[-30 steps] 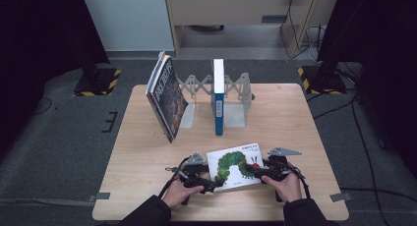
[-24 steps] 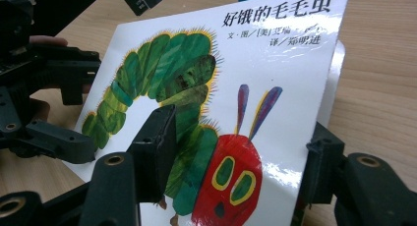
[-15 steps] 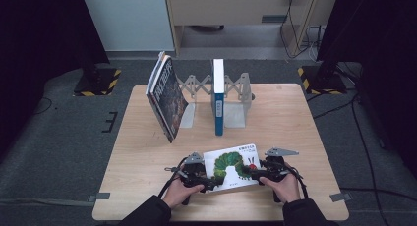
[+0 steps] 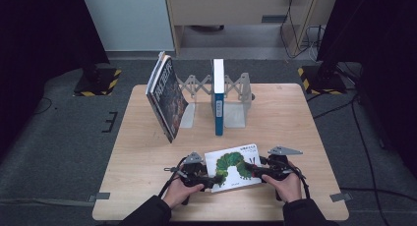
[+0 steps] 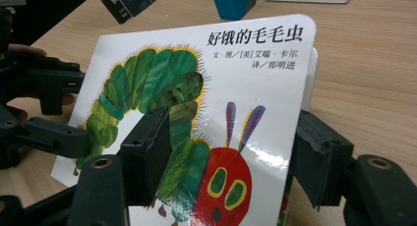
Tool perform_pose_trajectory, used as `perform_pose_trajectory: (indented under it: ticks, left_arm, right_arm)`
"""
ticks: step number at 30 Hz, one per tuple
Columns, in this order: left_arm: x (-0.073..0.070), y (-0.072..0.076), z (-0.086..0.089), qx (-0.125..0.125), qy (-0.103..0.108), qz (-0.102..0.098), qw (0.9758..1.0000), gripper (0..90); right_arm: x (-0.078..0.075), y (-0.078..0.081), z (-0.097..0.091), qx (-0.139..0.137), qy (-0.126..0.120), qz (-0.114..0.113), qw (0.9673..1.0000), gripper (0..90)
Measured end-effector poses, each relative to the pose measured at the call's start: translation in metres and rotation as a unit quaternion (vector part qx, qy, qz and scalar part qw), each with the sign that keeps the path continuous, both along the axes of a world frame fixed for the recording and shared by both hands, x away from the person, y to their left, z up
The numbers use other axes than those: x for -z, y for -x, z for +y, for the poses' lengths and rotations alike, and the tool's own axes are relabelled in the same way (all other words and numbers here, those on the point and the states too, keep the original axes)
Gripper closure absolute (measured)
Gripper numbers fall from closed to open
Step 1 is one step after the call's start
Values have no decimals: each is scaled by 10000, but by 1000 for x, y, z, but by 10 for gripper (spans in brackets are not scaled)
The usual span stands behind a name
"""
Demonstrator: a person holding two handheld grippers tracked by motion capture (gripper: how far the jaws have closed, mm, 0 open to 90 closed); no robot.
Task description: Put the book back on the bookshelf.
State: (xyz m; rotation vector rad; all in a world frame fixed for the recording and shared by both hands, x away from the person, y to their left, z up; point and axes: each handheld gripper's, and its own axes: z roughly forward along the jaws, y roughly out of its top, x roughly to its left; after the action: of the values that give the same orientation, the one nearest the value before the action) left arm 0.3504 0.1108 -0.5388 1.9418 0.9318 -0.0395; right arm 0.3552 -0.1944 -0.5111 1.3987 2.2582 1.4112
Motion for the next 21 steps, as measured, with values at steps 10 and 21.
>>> perform_pose_trajectory:
  ticks: [10, 21]
  left_arm:
    - [0, 0, 0, -16, -21, -9, 10000, 298]
    - [0, 0, 0, -8, -11, 5, 10000, 300]
  right_arm:
    - [4, -2, -7, 316, 290, -8, 9991, 321]
    - [11, -3, -1, 124, 362, 282, 9989, 343]
